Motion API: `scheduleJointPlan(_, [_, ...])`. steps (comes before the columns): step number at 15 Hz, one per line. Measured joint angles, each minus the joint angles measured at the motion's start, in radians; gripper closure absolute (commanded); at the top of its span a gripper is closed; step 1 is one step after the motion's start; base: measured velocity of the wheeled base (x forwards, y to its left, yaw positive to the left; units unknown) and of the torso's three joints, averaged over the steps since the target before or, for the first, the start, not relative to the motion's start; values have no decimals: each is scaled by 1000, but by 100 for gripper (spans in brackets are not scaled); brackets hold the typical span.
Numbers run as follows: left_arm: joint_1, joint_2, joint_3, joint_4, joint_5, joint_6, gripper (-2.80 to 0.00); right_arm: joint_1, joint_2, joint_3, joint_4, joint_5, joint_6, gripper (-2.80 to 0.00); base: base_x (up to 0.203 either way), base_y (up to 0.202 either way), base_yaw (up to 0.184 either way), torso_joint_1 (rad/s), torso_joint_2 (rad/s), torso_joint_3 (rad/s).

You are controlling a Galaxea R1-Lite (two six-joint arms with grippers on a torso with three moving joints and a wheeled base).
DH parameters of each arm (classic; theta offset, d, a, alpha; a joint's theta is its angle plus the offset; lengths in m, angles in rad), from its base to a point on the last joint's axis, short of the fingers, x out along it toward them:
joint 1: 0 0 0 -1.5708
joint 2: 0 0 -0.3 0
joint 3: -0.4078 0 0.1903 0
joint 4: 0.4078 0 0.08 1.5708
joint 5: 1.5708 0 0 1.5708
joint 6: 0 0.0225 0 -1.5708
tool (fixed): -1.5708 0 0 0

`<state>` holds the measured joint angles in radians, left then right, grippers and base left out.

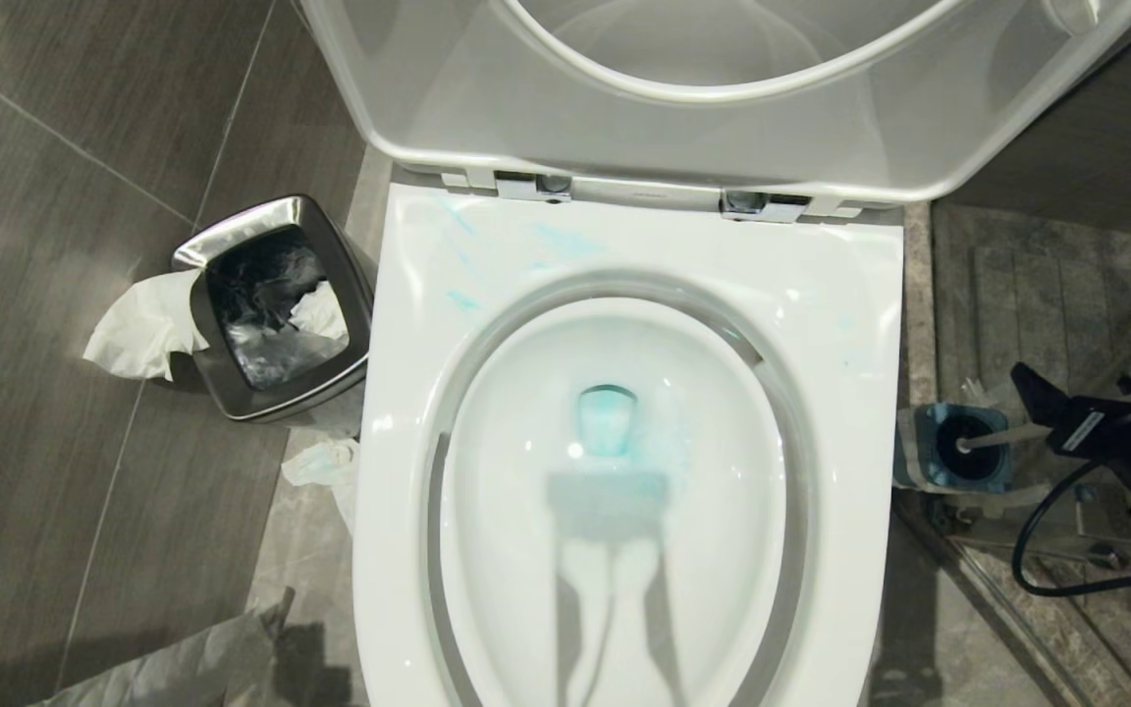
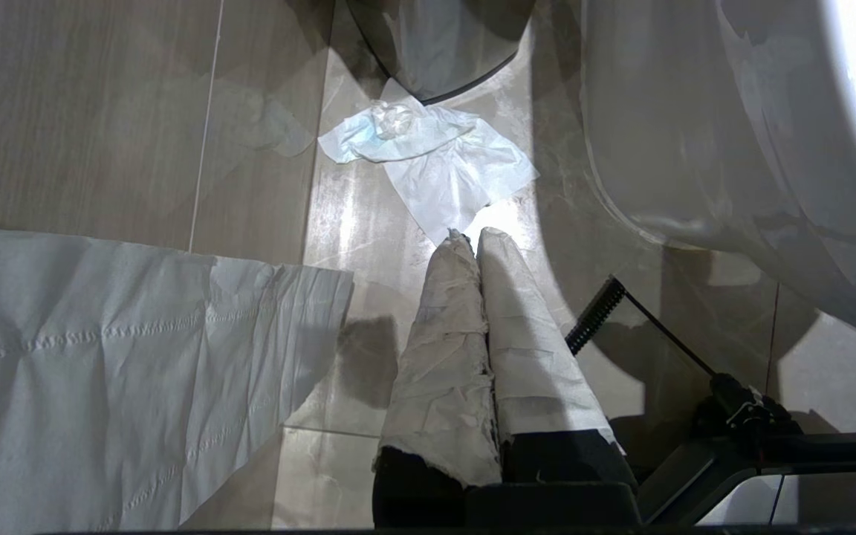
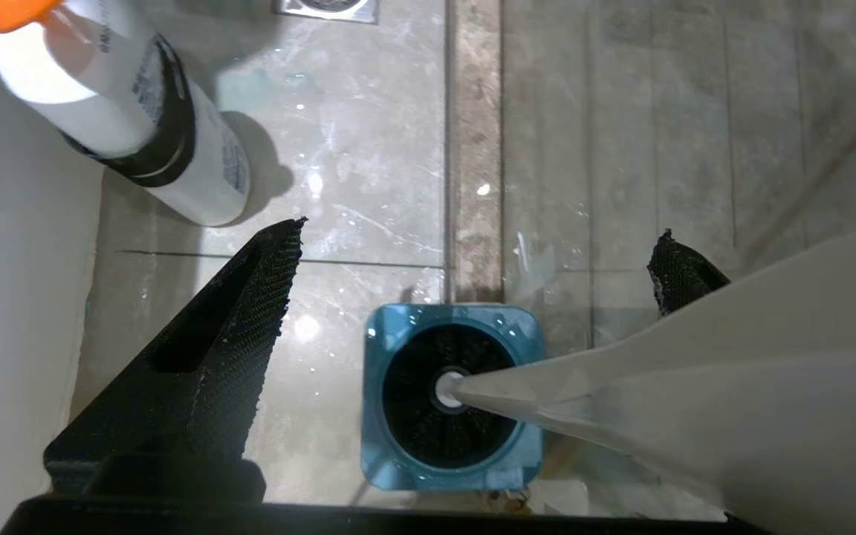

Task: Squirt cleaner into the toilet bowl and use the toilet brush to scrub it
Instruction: Scrub the toilet bowl

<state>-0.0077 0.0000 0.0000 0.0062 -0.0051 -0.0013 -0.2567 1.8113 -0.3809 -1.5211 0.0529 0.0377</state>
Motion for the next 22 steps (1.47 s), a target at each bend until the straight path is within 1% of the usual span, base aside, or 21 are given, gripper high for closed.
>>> scheduleJointPlan(1, [0,0,0,0,1,0,0,10,1,-4,0,0,-4,0,0,0,0,0,0,0])
scheduleJointPlan(8, [1,0,0,0,1,0,0,34,5,-6,-1,-3,-10,0,0,0,0,0,0,0])
scheduleJointPlan(10, [0,0,0,-1,1,0,0,35,5,-6,0,-4,-42,0,0,0,0,0,0,0])
scheduleJointPlan(13, [0,0,0,0,1,0,0,35,4,3,0,-9,-131,0,0,0,0,0,0,0])
scheduleJointPlan(14, [0,0,0,0,1,0,0,35,3,8,0,-9,-143,0,0,0,0,0,0,0])
scheduleJointPlan(22, [0,0,0,0,0,0,0,32,-23,15,1,-12,-142,0,0,0,0,0,0,0])
